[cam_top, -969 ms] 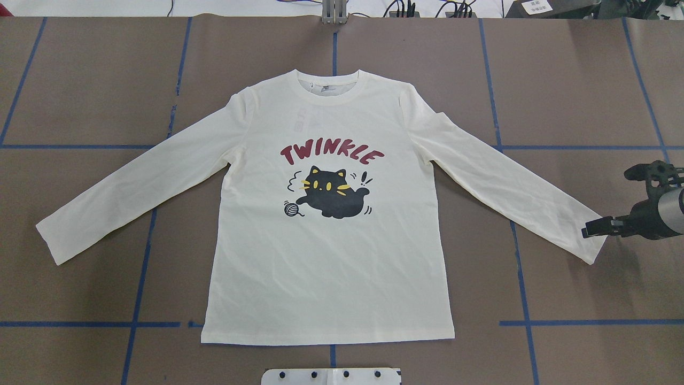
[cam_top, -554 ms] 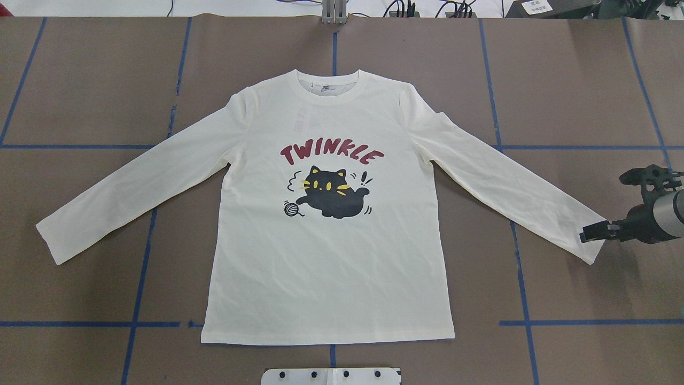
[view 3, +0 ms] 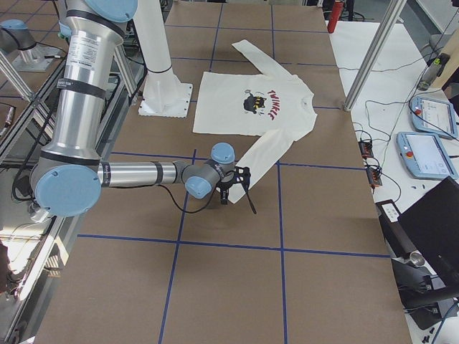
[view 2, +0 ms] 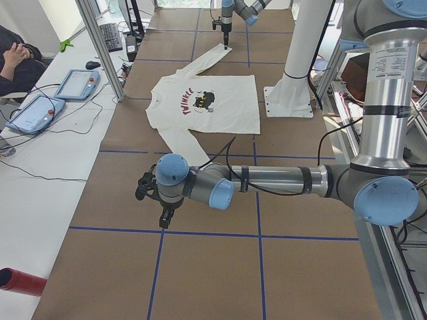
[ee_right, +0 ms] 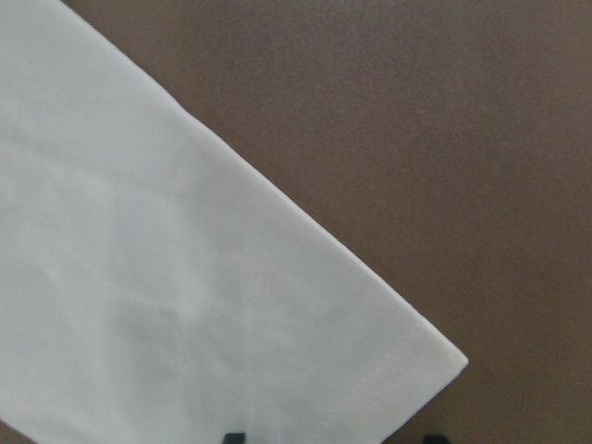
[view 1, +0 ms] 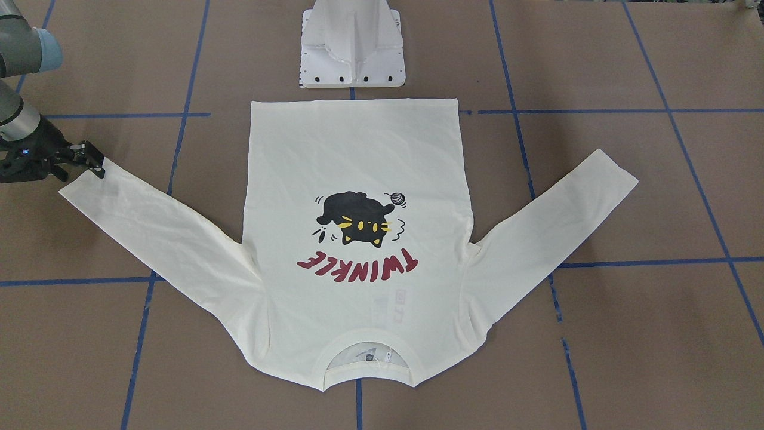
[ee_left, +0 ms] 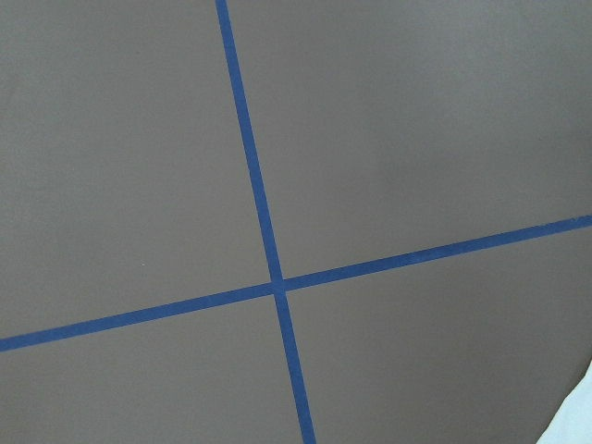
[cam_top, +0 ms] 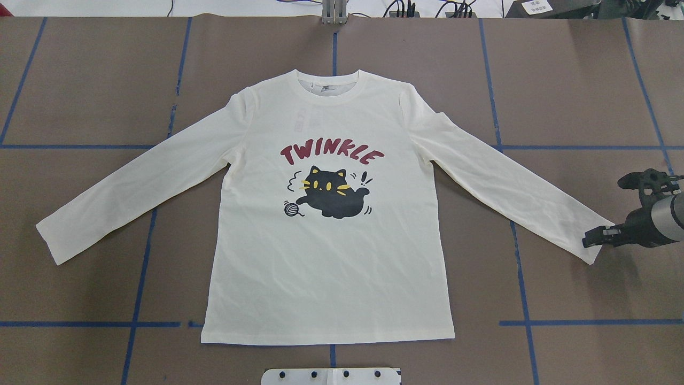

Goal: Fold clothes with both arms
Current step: 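Move the right gripper down to the cuff of the sleeve nearest it, then close the right gripper on the sleeve cuff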

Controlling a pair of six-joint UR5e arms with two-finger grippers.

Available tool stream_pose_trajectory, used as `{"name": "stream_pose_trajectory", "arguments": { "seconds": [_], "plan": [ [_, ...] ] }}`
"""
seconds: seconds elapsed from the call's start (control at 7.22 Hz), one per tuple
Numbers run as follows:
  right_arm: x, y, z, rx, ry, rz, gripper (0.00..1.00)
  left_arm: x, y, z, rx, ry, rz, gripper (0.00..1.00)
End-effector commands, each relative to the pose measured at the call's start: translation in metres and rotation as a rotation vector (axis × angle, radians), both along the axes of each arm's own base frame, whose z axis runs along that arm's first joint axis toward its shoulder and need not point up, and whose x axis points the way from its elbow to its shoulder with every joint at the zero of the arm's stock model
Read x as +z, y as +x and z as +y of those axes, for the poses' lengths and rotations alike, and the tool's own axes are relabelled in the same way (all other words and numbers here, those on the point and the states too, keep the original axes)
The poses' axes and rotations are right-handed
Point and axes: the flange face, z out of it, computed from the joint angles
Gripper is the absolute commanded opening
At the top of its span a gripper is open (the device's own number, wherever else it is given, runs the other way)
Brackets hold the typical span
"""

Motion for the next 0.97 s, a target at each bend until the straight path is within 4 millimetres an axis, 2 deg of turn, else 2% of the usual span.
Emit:
{"name": "stream_pose_trajectory", "arguments": {
  "seconds": [0.0,0.28,0.83],
  "plan": [
    [0.0009,-0.0002,0.0004,-0.001,-0.002,0.001,0.40,0.0003,0.0000,0.0002,0.001,0.000,0.000,1.00],
    [0.0001,-0.0003,0.0004,-0.001,0.000,0.000,0.16,0.0003,0.0000,0.0002,0.001,0.000,0.000,1.00],
    [-0.0088,-0.0003,-0.0004,-0.001,0.011,-0.013,0.14,-0.0007,0.0000,-0.0005,0.001,0.003,0.000,1.00]
  ]
}}
